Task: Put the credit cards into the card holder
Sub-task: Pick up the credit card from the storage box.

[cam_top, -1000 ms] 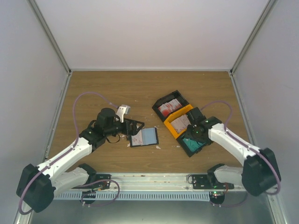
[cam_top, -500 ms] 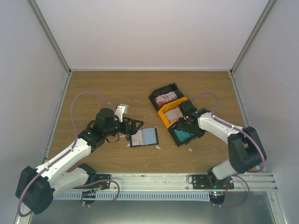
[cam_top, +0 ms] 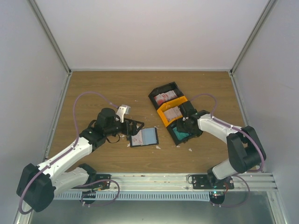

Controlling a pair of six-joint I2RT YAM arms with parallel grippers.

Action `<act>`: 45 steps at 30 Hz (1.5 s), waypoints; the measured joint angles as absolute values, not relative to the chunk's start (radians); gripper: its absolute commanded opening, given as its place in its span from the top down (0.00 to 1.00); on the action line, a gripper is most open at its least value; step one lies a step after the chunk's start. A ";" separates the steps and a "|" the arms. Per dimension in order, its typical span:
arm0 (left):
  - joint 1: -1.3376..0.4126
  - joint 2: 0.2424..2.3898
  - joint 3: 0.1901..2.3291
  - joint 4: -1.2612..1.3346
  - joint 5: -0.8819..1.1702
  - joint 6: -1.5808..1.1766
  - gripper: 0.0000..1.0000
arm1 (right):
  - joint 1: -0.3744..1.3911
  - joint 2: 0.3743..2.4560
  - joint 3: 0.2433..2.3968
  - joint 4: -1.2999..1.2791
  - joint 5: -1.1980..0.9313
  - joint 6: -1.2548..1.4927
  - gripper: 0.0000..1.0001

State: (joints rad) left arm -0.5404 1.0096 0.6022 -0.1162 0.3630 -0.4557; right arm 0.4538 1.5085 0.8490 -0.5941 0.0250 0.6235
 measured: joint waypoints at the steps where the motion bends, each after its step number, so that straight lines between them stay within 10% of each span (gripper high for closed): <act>1: -0.540 1.012 0.602 -0.116 0.364 -0.455 0.01 | 0.454 1.507 0.847 -0.591 0.020 0.621 0.72; 21: -0.540 1.019 0.602 -0.116 0.367 -0.455 0.01 | 0.451 1.439 0.826 -0.579 -0.086 0.600 0.85; 45: -0.540 1.028 0.602 -0.116 0.367 -0.455 0.01 | 0.450 1.360 0.795 -0.605 -0.321 0.531 0.64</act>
State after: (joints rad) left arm -0.5404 1.0279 0.6022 -0.1158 0.3672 -0.4549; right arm 0.4503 1.3602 0.7952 -0.6052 -0.3210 0.5312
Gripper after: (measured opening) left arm 0.990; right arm 0.356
